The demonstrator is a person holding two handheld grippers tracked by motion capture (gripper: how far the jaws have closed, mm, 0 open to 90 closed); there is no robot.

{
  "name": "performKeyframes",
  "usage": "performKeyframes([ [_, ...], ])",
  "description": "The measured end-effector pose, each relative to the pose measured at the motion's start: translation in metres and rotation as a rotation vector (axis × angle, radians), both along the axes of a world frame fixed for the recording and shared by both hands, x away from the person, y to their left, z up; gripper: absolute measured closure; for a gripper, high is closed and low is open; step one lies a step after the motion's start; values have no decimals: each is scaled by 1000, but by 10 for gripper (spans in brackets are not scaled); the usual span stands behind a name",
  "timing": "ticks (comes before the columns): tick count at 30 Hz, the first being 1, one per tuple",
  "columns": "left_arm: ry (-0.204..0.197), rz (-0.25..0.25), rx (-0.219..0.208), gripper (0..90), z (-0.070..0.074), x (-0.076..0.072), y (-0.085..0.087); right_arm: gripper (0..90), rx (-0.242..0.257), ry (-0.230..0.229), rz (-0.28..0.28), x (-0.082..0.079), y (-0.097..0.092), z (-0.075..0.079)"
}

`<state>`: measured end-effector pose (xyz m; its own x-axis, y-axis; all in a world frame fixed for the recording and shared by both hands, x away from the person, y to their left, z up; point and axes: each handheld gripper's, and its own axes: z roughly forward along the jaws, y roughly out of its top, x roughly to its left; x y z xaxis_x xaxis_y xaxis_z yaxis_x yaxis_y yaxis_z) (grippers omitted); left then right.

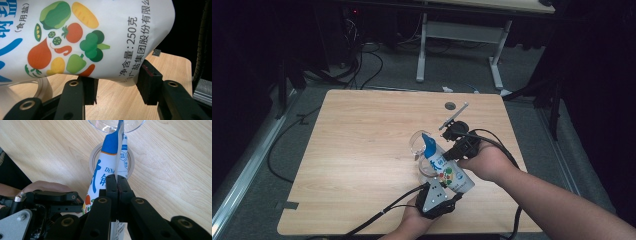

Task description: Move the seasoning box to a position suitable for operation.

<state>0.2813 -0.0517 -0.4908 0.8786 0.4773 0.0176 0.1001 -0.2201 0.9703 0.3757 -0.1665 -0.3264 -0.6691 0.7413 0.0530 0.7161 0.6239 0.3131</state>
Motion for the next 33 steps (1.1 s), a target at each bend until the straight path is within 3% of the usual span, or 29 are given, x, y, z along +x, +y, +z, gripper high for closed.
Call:
performKeyframes([
  [33, 2, 1, -2, 559, 0, 0, 0, 900, -2, -1, 8, 1, 2, -1],
])
